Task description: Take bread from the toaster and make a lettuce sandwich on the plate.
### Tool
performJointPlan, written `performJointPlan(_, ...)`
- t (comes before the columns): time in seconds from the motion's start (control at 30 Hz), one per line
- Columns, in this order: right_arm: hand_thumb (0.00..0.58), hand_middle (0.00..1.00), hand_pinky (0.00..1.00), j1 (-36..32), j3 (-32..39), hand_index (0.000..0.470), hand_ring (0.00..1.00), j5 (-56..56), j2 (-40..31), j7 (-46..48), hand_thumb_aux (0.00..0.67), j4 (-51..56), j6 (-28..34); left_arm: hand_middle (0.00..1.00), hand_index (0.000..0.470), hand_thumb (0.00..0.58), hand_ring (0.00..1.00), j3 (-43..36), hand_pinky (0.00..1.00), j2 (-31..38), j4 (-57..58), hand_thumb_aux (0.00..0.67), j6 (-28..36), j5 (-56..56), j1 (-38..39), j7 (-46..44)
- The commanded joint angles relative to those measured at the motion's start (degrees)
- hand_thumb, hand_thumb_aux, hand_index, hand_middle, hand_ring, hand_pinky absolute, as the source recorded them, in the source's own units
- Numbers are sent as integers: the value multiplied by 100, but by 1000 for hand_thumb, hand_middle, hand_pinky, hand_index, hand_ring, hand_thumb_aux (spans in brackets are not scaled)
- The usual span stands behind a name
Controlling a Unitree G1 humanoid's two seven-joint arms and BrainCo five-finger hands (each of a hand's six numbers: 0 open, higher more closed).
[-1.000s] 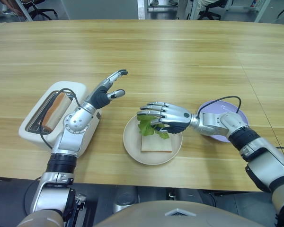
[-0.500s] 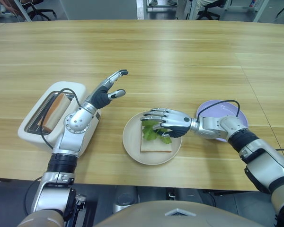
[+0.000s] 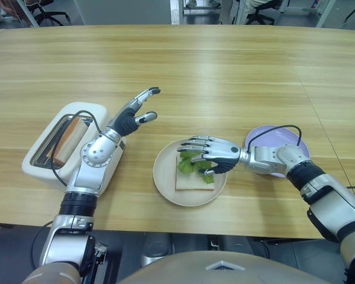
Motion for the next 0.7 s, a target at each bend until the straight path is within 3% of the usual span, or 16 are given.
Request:
performJointPlan(0.03, 0, 0, 0, 2, 46, 0, 0, -41, 7, 119, 0, 61, -18, 0, 0, 0, 0, -41, 0, 9, 52, 0, 52, 39, 0, -31)
performJointPlan(0.37, 0, 0, 0, 37, -40, 0, 0, -35, -91, 110, 0, -105, 10, 0, 0, 0, 0, 21, 0, 30, -121, 0, 50, -34, 68, -45)
performJointPlan(0.7, 0, 0, 0, 332, -988, 0, 0, 858, -434, 38, 0, -847, -124, 0, 0, 0, 0, 584, 0, 110, -1845, 0, 485, -159, 308, 170)
